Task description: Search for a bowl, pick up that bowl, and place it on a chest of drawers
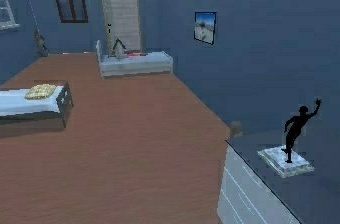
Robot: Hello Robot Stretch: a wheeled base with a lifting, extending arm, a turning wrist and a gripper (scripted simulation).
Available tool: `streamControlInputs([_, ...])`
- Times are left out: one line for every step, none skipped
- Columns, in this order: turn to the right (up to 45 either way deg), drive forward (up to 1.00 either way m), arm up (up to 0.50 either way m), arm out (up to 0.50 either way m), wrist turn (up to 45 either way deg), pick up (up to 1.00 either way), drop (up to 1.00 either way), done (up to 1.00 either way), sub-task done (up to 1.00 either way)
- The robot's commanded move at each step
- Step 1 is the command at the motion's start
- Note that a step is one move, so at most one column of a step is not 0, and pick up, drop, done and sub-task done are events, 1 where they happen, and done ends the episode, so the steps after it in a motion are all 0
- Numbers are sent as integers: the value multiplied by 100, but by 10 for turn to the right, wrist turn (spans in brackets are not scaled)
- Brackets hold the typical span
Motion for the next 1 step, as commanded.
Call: streamControlInputs([0, 0, 4, 0, 0, 0, 0, 0, 0])
